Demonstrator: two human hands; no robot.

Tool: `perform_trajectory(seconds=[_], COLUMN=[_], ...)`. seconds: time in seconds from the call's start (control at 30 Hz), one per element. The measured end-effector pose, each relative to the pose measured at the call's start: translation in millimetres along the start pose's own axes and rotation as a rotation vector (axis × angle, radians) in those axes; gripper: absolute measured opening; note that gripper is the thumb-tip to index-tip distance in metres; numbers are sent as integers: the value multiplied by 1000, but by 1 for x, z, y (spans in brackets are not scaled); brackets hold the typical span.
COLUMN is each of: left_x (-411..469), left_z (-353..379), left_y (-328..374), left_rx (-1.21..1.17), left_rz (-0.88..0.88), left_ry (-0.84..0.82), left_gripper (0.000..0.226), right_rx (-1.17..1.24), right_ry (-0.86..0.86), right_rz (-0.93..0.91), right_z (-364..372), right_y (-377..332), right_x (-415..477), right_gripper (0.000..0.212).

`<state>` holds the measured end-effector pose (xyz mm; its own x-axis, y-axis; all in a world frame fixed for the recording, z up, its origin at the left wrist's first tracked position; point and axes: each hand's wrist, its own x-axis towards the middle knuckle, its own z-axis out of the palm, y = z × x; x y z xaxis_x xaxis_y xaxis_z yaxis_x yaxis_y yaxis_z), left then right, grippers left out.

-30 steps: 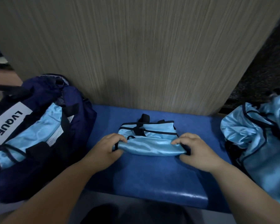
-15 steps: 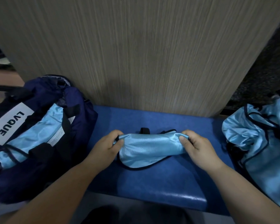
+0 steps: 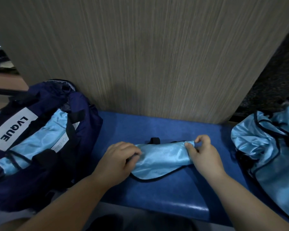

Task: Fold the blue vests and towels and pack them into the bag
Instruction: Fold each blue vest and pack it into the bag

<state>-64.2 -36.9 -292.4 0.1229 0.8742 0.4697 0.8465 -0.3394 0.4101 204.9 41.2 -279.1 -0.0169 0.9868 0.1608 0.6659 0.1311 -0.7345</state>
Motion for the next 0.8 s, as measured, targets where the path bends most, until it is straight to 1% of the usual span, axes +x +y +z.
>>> perform_trajectory(seconds=[0.07,0.1,0.13,0.2,0.27,0.3,0.33,0.37,0.4,0.43,0.5,0.57,0.67,0.73,0.8], left_x=[-3,-3,-3,-1,1,2,3,5,7,8,11,12,12,13,13], left_z=[2,4,5,8,9,10,11,11,10,10,9,8,7,6,5], left_y=[0,-1,-1,0,-1,-2,-4,-5,-5,-5,-2,0,0,-2,-4], left_rx=[-14,-13,-17,-40,-61,-71,-81,-94,-108,-123,-145,-165,-202,-231,-256], left_rz=[-80,-112,-130,-182,-269,-301,-314,-319,-324,-332,-344,-359,-398,-420,-438], left_ry=[-100,-140,-160,-149,-145,-148,-146,-140,-129,-121,-98,-77,-73,-62,-46], left_gripper=[44,56,61,57,52,50,47,42,36,31,26,25,29,30,30], right_rx=[30,46,57,98,142,128,88,21,-36,-62,-38,-15,-30,-61,-36], right_ry=[53,85,103,55,-122,-242,-353,-424,-436,-401,-276,-229,-285,-377,-409], right_rz=[-4,-28,-62,-158,-242,-262,-276,-285,-293,-301,-309,-320,-292,-248,-201], right_z=[-1,-1,-2,-3,-8,-12,-15,-17,-17,-16,-10,-9,-12,-13,-13], right_y=[0,0,0,2,5,8,13,17,20,21,23,22,24,25,23], right_x=[0,1,1,2,4,5,6,7,7,7,8,9,13,14,13], right_gripper=[28,28,28,23,19,31,49,63,69,69,61,54,48,52,64])
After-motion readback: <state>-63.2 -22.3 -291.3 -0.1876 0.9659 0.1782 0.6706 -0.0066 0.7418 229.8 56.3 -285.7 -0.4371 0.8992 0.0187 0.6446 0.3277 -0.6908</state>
